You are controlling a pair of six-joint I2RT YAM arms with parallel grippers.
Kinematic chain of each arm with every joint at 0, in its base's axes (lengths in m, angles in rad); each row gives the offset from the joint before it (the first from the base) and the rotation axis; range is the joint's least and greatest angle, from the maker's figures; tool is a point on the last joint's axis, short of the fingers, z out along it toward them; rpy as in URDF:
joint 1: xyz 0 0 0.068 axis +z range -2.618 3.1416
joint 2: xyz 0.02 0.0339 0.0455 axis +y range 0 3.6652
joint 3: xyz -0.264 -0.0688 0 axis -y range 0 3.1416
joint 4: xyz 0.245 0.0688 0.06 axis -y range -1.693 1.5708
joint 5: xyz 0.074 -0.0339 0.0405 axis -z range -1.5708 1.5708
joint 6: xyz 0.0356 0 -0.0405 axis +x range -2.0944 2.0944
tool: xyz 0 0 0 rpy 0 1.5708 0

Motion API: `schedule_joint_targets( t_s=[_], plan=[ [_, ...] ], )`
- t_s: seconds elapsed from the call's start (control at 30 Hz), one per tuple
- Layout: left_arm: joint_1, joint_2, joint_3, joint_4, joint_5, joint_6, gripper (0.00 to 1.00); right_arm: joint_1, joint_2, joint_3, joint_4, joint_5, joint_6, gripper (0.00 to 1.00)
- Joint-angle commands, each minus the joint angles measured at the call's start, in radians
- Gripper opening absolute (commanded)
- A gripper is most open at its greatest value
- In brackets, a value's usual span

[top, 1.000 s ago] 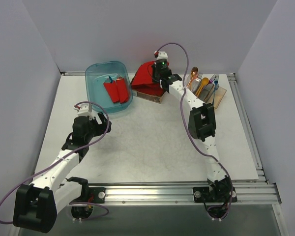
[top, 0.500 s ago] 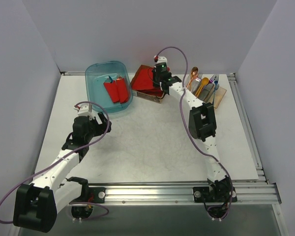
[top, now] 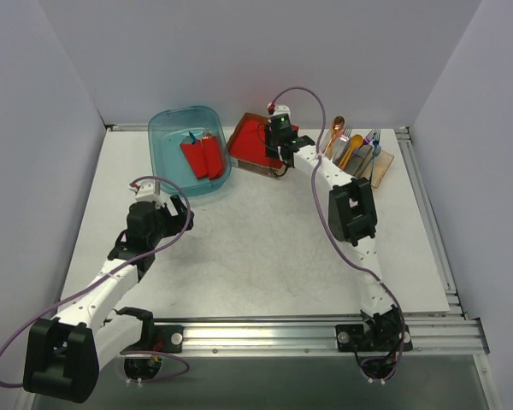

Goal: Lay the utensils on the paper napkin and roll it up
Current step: Place the napkin in the container, then move the napkin to the container.

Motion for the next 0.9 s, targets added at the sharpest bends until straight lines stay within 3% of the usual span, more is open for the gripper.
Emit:
schedule_joint_targets(
  t_s=[0.0,0.07,0.23,0.37,0.87],
  plan=[
    [-0.006,0.001,0.031,0.04,-0.003,0.008,0.95,-0.005,-0.112,-0.021,-0.02,-0.003,-0.003,0.25],
    [-0.004,-0.001,0.031,0.04,-0.002,0.008,0.95,-0.004,-0.138,-0.045,-0.013,0.002,-0.006,0.33],
    [-0.006,0.001,0.031,0.04,-0.001,0.008,0.95,-0.004,-0.187,-0.107,-0.026,0.031,0.01,0.38],
    [-0.007,0.001,0.031,0.042,0.0,0.008,0.95,-0.005,-0.238,-0.163,-0.024,0.077,0.067,0.51],
    [-0.01,-0.001,0.031,0.036,-0.005,0.007,0.95,-0.047,-0.256,-0.247,-0.081,0.025,0.354,0.52]
  ],
)
